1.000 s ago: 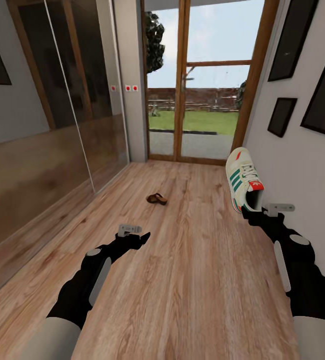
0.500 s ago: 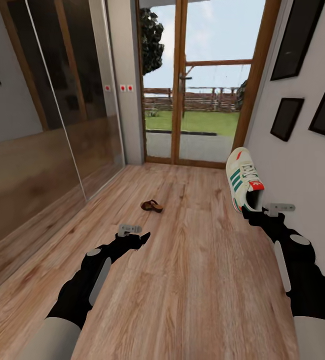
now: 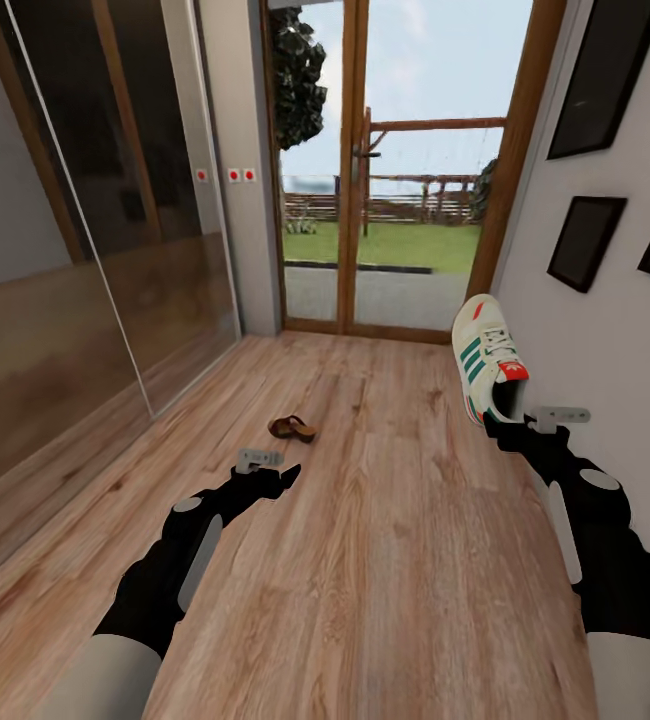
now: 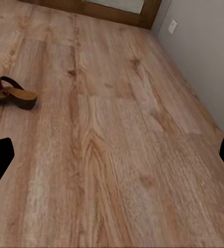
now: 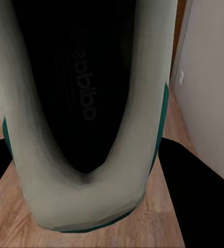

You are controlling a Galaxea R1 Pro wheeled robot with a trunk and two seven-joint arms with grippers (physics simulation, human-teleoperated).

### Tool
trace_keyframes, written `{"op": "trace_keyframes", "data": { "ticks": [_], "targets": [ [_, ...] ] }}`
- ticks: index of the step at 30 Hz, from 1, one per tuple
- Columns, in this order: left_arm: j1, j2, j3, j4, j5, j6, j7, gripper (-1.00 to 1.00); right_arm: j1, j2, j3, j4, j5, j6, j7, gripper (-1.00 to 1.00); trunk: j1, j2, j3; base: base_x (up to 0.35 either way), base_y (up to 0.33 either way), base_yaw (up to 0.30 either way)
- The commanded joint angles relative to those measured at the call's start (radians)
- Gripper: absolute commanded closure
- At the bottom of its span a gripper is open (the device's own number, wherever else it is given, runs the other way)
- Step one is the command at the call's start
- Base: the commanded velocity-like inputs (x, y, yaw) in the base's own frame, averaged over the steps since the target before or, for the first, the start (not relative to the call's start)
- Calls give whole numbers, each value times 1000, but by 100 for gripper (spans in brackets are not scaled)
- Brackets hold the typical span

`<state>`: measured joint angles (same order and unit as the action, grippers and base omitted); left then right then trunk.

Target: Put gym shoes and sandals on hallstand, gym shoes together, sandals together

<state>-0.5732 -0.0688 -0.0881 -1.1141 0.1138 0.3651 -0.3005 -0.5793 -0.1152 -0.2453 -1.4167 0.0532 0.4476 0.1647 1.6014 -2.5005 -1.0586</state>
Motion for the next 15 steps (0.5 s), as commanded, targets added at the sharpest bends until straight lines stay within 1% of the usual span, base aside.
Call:
{"op": "trace_keyframes", "data": {
  "ticks": [1,15],
  "targets": [
    [0,0,1,-1,10,9,0,-100,-1,0,-2,-1,5,5,7,100,0,0,-1,344,-135,0],
    [0,0,1,-1,10,9,0,-100,-1,-1,-2,-2,6,6,10,100,0,0,-1,344,-136,0]
  ]
}}
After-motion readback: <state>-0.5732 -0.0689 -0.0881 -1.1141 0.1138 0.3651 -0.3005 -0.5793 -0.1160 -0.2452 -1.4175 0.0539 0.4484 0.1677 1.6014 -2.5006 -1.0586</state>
